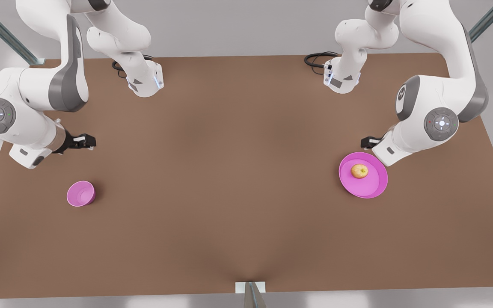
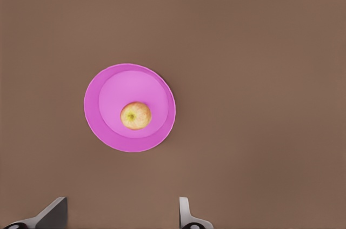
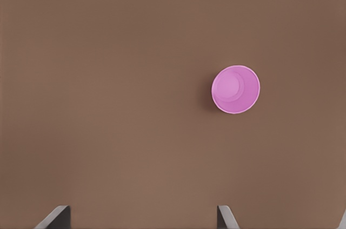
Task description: Use the left arm to pick up the apple from the plate, transfer it to the gripper of the right arm, and then use the right arm to place it into the bowl
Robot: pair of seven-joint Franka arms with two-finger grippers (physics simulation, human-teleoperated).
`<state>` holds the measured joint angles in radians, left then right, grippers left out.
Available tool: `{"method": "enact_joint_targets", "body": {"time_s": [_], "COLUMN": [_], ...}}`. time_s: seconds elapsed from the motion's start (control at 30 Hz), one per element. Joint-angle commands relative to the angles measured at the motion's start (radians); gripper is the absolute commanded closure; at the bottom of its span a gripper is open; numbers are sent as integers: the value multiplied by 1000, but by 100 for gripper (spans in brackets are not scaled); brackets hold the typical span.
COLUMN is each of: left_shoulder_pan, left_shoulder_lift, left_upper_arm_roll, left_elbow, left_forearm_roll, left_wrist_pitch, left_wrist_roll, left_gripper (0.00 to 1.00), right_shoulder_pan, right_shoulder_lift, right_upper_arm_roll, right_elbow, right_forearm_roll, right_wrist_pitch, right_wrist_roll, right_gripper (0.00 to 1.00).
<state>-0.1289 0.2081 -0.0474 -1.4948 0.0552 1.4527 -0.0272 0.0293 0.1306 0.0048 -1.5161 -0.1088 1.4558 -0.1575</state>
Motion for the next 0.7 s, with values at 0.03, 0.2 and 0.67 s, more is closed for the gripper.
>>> {"method": "enact_joint_targets", "body": {"time_s": [0.03,0.2,0.67], "left_shoulder_pan": [0,51,114], "left_shoulder_lift": [5,108,174], "left_upper_arm_roll": [0,12,47], "left_elbow": [-8,-418,-610], "left_forearm_roll": [0,-1,-83], "left_wrist_pitch": [47,751,953], "left_wrist_roll": [-16,-11,82], "left_gripper": [0,0,0], "right_shoulder_pan": [0,-2,0], "right_shoulder_lift": [-2,1,7], "right_upper_arm_roll": [0,0,1], "right_elbow": [-1,-4,-15], "right_forearm_roll": [6,6,6], "right_wrist_pitch": [35,35,29], "right_wrist_roll": [-66,-68,-70], "right_gripper": [0,0,0]}}
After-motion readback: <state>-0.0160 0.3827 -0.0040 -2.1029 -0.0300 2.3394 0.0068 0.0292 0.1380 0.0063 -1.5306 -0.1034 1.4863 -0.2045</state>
